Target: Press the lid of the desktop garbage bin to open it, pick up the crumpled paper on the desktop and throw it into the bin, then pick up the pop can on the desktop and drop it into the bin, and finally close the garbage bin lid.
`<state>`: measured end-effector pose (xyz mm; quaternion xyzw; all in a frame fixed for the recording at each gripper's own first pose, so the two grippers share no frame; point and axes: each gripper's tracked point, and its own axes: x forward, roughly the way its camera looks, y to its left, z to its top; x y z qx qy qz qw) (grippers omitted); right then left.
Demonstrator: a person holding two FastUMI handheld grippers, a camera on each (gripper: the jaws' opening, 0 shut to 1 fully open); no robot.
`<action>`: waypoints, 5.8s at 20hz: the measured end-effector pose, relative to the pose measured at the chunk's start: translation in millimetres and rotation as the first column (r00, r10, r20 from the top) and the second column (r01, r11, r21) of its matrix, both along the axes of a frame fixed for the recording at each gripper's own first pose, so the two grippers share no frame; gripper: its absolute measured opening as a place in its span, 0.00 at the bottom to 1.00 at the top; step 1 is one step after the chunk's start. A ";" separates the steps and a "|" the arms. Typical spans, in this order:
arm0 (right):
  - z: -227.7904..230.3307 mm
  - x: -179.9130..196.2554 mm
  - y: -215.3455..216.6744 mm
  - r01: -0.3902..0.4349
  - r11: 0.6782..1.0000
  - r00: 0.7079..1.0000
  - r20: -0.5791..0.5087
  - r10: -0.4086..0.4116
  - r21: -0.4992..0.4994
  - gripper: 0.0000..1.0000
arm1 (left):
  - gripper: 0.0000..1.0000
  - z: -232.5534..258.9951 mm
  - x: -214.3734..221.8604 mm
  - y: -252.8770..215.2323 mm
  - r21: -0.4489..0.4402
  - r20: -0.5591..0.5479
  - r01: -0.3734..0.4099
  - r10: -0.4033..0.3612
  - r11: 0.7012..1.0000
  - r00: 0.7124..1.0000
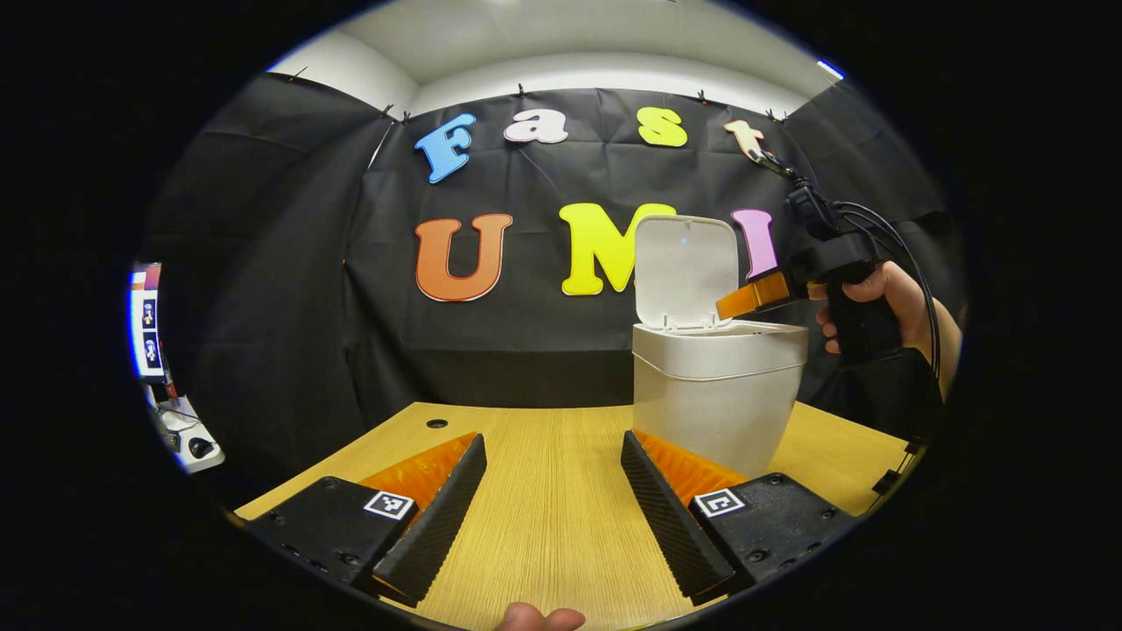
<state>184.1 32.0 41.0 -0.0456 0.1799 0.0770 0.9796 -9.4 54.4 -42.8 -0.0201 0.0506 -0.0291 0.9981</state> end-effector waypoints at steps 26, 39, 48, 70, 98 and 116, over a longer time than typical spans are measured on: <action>159.4 35.4 16.4 0.102 0.994 0.958 0.266 -0.107 0.034 0.94 | 1.00 -25.5 -10.3 -21.3 -0.027 0.019 0.029 -0.028 0.999 0.999; 195.1 122.7 7.8 0.180 0.980 0.920 0.336 -0.200 0.088 0.96 | 1.00 -21.8 -1.5 2.0 -0.042 0.033 -0.023 0.025 0.999 0.999; 176.9 135.4 2.8 0.204 0.977 0.930 0.298 -0.215 0.068 0.93 | 1.00 -29.5 1.4 3.8 -0.054 0.016 -0.027 0.028 0.998 0.999; 77.1 24.7 22.4 0.086 0.988 0.993 0.071 -0.095 0.130 0.95 | 1.00 -4.7 -10.2 -48.7 -0.039 0.077 0.046 -0.043 0.998 0.996; -16.5 -27.8 15.6 0.105 0.991 0.976 0.183 -0.118 0.082 0.96 | 1.00 -22.5 -8.1 -97.0 -0.036 0.036 0.107 -0.105 0.994 0.994; -13.0 -38.2 17.8 0.063 0.992 0.977 0.197 -0.083 0.106 0.96 | 1.00 -11.0 -31.6 -120.1 -0.068 0.058 0.169 -0.165 0.983 0.985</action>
